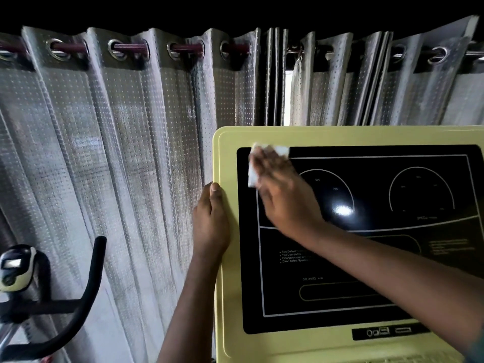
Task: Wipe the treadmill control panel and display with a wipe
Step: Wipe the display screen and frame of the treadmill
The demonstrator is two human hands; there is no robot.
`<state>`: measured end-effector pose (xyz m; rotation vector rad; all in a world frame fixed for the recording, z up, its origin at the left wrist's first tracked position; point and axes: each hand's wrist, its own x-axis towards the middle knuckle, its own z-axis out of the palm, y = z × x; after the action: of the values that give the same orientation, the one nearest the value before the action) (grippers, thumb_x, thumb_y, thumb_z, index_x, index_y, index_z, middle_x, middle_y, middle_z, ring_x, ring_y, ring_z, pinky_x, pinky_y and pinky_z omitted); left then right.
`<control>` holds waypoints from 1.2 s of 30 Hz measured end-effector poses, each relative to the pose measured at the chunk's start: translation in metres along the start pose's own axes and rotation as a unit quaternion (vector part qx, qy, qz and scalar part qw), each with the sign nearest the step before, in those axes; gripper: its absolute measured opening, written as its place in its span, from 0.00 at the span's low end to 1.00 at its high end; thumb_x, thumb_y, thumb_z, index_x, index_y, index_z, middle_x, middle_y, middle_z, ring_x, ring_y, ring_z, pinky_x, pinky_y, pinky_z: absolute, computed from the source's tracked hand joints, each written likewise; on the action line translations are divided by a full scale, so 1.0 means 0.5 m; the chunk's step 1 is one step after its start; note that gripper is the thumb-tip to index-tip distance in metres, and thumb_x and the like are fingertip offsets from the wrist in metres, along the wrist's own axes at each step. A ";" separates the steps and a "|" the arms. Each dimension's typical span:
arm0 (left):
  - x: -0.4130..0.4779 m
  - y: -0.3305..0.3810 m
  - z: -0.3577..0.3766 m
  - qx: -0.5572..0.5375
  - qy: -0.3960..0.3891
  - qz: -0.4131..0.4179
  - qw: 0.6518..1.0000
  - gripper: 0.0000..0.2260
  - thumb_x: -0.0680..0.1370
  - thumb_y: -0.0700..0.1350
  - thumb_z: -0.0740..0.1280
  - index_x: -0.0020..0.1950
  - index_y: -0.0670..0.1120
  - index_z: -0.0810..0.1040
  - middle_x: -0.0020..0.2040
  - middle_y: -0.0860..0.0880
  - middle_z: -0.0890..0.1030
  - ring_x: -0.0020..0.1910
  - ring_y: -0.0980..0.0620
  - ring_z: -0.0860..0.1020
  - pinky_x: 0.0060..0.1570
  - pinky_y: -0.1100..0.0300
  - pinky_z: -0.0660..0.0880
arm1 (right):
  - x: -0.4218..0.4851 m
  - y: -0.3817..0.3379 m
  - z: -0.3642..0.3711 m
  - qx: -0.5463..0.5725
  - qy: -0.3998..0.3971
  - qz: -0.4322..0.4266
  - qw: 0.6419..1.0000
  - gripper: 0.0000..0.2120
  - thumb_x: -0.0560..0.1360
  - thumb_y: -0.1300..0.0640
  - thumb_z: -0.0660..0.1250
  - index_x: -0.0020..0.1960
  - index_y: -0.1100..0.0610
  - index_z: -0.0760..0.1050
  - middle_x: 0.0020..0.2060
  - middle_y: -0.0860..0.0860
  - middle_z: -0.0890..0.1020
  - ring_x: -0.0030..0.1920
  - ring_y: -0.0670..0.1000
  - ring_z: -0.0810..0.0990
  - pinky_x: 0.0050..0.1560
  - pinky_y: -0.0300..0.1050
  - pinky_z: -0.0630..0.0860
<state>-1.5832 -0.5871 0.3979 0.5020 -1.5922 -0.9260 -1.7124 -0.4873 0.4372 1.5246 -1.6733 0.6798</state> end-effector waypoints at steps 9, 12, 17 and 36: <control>0.002 -0.006 0.004 -0.003 -0.002 -0.003 1.000 0.16 0.83 0.55 0.51 0.38 0.52 0.66 0.31 0.59 0.71 0.32 0.57 0.66 0.39 0.52 0.66 | 0.023 0.030 -0.023 -0.002 0.005 0.024 1.000 0.25 0.83 0.59 0.57 0.79 0.59 0.61 0.79 0.53 0.62 0.81 0.53 0.57 0.79 0.54 0.58; 0.002 -0.007 0.001 -0.004 -0.005 0.007 1.000 0.17 0.83 0.55 0.50 0.41 0.50 0.71 0.35 0.57 0.75 0.35 0.57 0.71 0.40 0.54 0.68 | -0.011 -0.007 0.002 0.001 -0.086 -0.148 0.985 0.25 0.84 0.56 0.57 0.80 0.57 0.60 0.79 0.52 0.62 0.81 0.52 0.56 0.81 0.51 0.55; 0.004 -0.010 0.003 0.003 -0.005 0.006 1.000 0.17 0.83 0.55 0.50 0.40 0.51 0.69 0.34 0.58 0.74 0.35 0.59 0.70 0.39 0.62 0.67 | 0.061 0.024 -0.030 0.005 -0.008 0.013 1.000 0.24 0.83 0.59 0.56 0.79 0.58 0.61 0.79 0.52 0.62 0.80 0.53 0.57 0.79 0.55 0.59; 0.002 0.003 0.006 0.016 0.004 -0.015 1.000 0.19 0.82 0.56 0.50 0.38 0.47 0.68 0.32 0.51 0.72 0.37 0.45 0.71 0.39 0.49 0.66 | 0.004 0.051 -0.036 -0.013 0.001 0.027 1.000 0.24 0.83 0.58 0.57 0.79 0.57 0.62 0.79 0.52 0.62 0.81 0.51 0.57 0.79 0.54 0.60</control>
<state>-1.5861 -0.5861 0.3998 0.5525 -1.5975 -0.9216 -1.7340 -0.4703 0.4517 1.4652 -1.7216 0.6856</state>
